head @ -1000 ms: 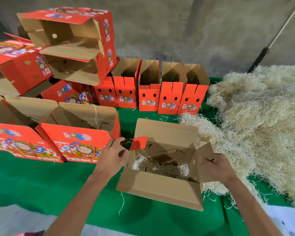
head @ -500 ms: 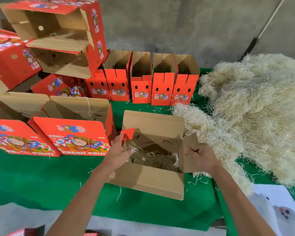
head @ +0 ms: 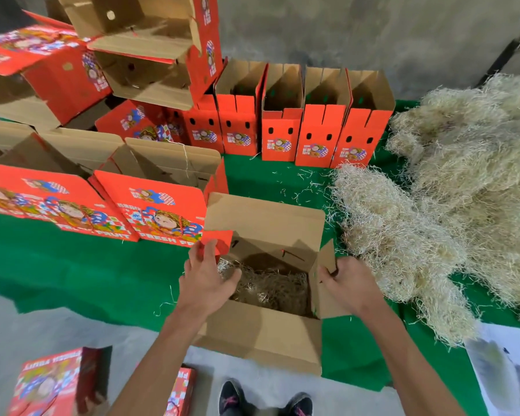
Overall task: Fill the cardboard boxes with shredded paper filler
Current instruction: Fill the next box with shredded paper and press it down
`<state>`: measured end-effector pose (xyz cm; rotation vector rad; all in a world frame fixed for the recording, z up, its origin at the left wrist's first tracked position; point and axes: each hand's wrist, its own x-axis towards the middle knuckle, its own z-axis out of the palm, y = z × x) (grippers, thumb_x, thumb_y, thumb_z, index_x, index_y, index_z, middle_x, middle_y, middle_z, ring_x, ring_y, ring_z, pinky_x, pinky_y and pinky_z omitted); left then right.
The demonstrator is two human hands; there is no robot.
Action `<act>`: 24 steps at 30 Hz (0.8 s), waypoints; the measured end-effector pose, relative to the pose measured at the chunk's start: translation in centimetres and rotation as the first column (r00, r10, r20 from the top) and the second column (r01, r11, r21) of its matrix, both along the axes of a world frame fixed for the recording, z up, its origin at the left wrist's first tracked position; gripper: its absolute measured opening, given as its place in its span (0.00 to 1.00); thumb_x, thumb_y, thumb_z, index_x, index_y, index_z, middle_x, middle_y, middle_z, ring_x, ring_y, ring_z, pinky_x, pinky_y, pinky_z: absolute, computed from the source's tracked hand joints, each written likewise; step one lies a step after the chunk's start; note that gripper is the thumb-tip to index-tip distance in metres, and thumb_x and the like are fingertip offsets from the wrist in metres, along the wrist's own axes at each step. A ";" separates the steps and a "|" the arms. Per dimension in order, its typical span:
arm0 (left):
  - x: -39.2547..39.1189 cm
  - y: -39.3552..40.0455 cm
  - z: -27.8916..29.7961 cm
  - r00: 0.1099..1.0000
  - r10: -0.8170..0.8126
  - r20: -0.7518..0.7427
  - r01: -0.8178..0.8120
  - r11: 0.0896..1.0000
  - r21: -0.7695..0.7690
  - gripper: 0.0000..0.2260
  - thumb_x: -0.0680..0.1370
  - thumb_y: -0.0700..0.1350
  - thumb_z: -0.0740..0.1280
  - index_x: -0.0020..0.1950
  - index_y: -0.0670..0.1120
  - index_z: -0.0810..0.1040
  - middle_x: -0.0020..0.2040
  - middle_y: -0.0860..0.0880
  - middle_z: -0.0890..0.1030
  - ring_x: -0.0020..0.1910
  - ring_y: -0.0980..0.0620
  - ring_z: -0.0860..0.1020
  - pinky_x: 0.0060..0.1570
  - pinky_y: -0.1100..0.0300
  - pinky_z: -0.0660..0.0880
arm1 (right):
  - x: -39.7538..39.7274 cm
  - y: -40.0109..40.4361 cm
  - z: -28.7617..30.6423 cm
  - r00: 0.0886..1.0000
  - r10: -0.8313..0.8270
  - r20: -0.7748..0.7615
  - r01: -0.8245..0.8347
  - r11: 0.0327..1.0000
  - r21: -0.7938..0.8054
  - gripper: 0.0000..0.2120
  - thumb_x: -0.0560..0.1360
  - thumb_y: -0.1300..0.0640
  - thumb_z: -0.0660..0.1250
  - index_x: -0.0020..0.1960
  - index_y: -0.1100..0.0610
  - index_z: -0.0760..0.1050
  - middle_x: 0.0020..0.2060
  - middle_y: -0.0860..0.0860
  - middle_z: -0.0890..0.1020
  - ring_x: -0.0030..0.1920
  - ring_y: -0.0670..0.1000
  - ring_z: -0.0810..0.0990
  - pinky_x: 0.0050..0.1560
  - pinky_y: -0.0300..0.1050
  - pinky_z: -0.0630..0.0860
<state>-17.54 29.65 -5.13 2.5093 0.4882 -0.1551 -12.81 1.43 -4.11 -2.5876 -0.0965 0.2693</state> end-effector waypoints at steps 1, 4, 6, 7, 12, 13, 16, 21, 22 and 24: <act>-0.3 -0.1 0.0 1.000 0.004 0.007 -0.005 1.000 0.005 0.37 0.74 0.62 0.69 0.77 0.55 0.54 0.78 0.46 0.55 0.73 0.39 0.62 0.67 0.38 0.68 | -0.1 0.1 0.1 1.000 0.010 0.016 -0.010 1.000 -0.016 0.22 0.79 0.49 0.66 0.28 0.54 0.68 0.24 0.49 0.73 0.25 0.49 0.73 0.28 0.43 0.68; -1.1 -0.9 0.1 0.999 0.046 0.027 -0.047 0.999 0.002 0.36 0.73 0.62 0.69 0.75 0.56 0.55 0.74 0.45 0.58 0.70 0.38 0.65 0.64 0.37 0.70 | -0.9 -0.1 0.3 0.997 0.024 0.068 -0.019 0.998 -0.066 0.24 0.77 0.51 0.67 0.25 0.52 0.64 0.19 0.45 0.67 0.20 0.44 0.67 0.24 0.38 0.61; -1.7 -1.6 0.1 0.997 0.069 0.034 -0.069 0.998 0.001 0.36 0.73 0.63 0.69 0.74 0.56 0.55 0.73 0.44 0.59 0.69 0.38 0.65 0.63 0.38 0.71 | -1.2 -0.3 0.5 0.995 0.039 0.088 -0.030 0.994 -0.109 0.25 0.77 0.52 0.68 0.24 0.53 0.63 0.18 0.45 0.67 0.19 0.43 0.66 0.22 0.35 0.58; -1.9 -1.8 0.0 0.996 0.087 0.037 -0.087 0.996 -0.002 0.37 0.73 0.63 0.69 0.75 0.55 0.55 0.72 0.44 0.59 0.68 0.38 0.65 0.63 0.39 0.71 | -1.3 -0.4 0.5 0.994 0.054 0.094 -0.041 0.990 -0.135 0.24 0.77 0.52 0.68 0.25 0.53 0.63 0.19 0.46 0.68 0.20 0.43 0.67 0.22 0.36 0.58; -2.2 -1.4 -0.4 0.981 0.193 0.030 -0.190 0.978 -0.087 0.43 0.72 0.61 0.73 0.78 0.49 0.54 0.67 0.43 0.60 0.67 0.39 0.61 0.61 0.44 0.69 | -1.3 -0.3 0.4 0.992 0.061 0.111 -0.040 0.982 -0.185 0.23 0.76 0.50 0.67 0.27 0.57 0.65 0.22 0.51 0.70 0.25 0.51 0.70 0.26 0.43 0.65; -2.0 -1.1 -0.4 0.979 0.203 0.015 -0.200 0.973 -0.116 0.44 0.71 0.61 0.73 0.78 0.50 0.53 0.65 0.44 0.59 0.66 0.39 0.60 0.62 0.44 0.68 | -1.2 -0.4 0.5 0.994 0.056 0.096 -0.038 0.982 -0.183 0.23 0.76 0.49 0.66 0.28 0.59 0.67 0.23 0.53 0.71 0.27 0.53 0.71 0.28 0.45 0.69; -0.4 -0.2 0.2 0.978 0.205 -0.049 -0.210 0.960 -0.187 0.46 0.71 0.62 0.72 0.79 0.53 0.49 0.57 0.48 0.57 0.65 0.41 0.58 0.65 0.45 0.65 | -0.9 -0.6 0.5 0.998 0.046 0.052 -0.039 0.991 -0.127 0.21 0.77 0.50 0.66 0.31 0.61 0.71 0.27 0.56 0.77 0.29 0.56 0.76 0.30 0.48 0.75; 3.1 1.5 2.2 0.945 0.226 -0.237 -0.302 0.880 -0.366 0.44 0.61 0.58 0.67 0.76 0.66 0.54 0.61 0.44 0.61 0.67 0.39 0.60 0.57 0.48 0.64 | -0.5 -0.6 0.6 0.998 0.008 0.063 -0.001 0.995 -0.100 0.21 0.77 0.51 0.68 0.29 0.55 0.67 0.26 0.53 0.75 0.27 0.53 0.74 0.30 0.43 0.68; 3.6 1.9 2.6 0.941 0.211 -0.263 -0.308 0.855 -0.417 0.43 0.61 0.56 0.67 0.75 0.68 0.57 0.67 0.44 0.62 0.68 0.40 0.61 0.60 0.48 0.65 | -0.4 -0.7 0.5 0.998 0.006 0.062 0.001 0.995 -0.102 0.21 0.77 0.51 0.68 0.29 0.55 0.66 0.26 0.53 0.75 0.28 0.54 0.74 0.31 0.44 0.69; 4.4 2.6 3.1 0.933 0.167 -0.319 -0.325 0.773 -0.545 0.38 0.62 0.51 0.69 0.72 0.65 0.65 0.73 0.47 0.64 0.70 0.42 0.65 0.66 0.44 0.68 | -0.2 -0.8 0.4 0.998 0.002 0.055 0.004 0.995 -0.099 0.21 0.77 0.51 0.68 0.29 0.56 0.66 0.27 0.54 0.75 0.28 0.55 0.74 0.32 0.45 0.70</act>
